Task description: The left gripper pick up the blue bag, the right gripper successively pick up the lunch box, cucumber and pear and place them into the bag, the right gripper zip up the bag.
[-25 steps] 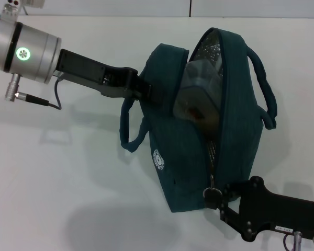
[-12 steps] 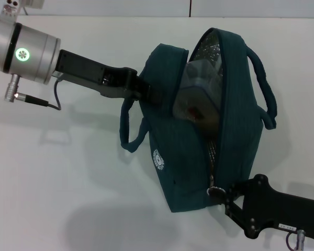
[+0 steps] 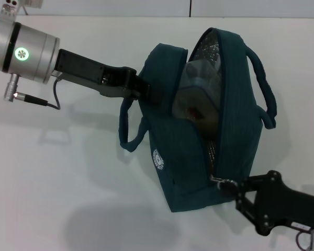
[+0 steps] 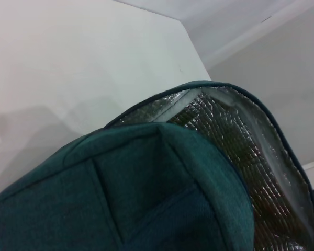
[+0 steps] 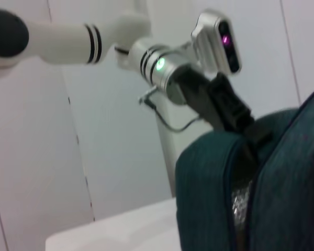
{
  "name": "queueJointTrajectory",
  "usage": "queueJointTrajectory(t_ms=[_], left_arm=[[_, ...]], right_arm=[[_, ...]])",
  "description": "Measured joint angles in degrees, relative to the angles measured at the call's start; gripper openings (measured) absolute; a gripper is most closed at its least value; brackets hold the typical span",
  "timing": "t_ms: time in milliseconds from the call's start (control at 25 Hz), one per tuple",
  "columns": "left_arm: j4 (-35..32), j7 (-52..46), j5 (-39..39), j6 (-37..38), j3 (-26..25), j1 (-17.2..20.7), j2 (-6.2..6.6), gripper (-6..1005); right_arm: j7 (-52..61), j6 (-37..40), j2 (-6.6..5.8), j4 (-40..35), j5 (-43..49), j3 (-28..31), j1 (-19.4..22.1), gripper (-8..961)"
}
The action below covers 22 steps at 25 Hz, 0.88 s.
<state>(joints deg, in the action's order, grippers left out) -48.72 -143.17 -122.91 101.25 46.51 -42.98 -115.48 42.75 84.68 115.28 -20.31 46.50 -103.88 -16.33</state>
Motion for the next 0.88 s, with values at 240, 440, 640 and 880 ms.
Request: queueJointTrajectory(t_ms=[240,440,640,880], left_arm=[[0.03,0.00,-0.03,-0.09,0.00,0.00,0.00,71],[0.03,0.00,-0.06,-0.14,-0.01,0.00,0.00,72],[0.03,0.01,-0.09,-0.18,-0.02,0.05,0.00,72],[0.05,2.19,0.53,-0.15,-0.36,0.15,-0.15,73]], right_arm=[[-0.13,5.56,-0.29,2.48,0.03,4.94,0.42,7],[-0.13,6.94,-0.33,2.76,0.04,5.90,0.36,7],[-0.13,7.71,-0.14,2.16,-0.03,6.03,0.07,7],[-0.25,8.51,0.06,1.75,-1.64,6.19,-0.72,7]])
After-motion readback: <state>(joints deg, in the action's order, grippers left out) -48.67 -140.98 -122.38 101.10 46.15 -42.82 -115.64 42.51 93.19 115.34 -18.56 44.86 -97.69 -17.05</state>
